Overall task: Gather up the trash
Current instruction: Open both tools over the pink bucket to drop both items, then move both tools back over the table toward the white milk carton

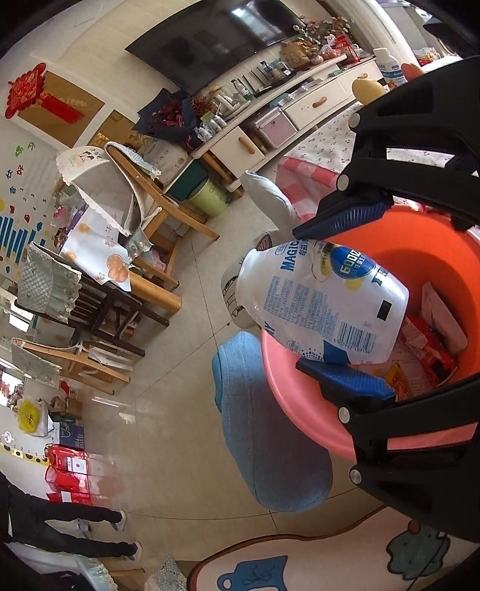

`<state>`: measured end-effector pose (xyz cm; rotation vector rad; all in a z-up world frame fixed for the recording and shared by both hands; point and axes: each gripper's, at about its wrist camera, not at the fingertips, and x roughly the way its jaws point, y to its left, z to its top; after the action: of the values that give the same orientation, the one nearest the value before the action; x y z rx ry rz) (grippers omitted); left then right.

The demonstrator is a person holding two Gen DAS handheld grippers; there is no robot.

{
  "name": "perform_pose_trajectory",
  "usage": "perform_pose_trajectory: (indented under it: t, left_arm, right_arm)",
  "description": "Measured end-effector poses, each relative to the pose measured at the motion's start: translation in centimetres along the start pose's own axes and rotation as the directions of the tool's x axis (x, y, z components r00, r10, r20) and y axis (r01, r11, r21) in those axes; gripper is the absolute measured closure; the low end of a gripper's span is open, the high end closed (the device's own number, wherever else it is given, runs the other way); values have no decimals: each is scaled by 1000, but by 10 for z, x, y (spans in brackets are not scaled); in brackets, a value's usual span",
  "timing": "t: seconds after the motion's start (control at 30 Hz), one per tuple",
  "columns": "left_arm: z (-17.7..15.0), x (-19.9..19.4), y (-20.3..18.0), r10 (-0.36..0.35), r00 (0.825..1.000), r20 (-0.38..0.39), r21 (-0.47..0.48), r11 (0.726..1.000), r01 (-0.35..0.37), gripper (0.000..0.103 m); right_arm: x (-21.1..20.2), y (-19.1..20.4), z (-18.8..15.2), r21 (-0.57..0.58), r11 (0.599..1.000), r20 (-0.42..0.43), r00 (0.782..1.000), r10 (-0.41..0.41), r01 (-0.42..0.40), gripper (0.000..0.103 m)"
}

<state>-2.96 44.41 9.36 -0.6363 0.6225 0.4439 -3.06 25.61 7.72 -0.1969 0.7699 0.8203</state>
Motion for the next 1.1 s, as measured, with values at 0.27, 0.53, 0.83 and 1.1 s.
perform_pose_trajectory:
  t: [0.27, 0.53, 0.83, 1.1]
  left_arm:
    - [-6, 17, -11, 74, 996, -53, 85, 994, -70, 35]
    - [-10, 17, -14, 164, 986, -25, 133, 978, -159, 16]
    - [-10, 12, -19, 148, 989, -13, 142, 979, -144, 13]
    - [-13, 6, -26, 124, 992, 30, 165, 978, -128, 13]
  right_arm:
    - [32, 13, 1, -33, 999, -51, 999, 6, -8, 64]
    - [24, 2, -10, -5, 1000, -17, 1000, -9, 9, 51]
    - [-8, -35, -32, 80, 989, 6, 992, -125, 124, 18]
    - [-39, -63, -55, 138, 970, 8, 979, -202, 199, 14]
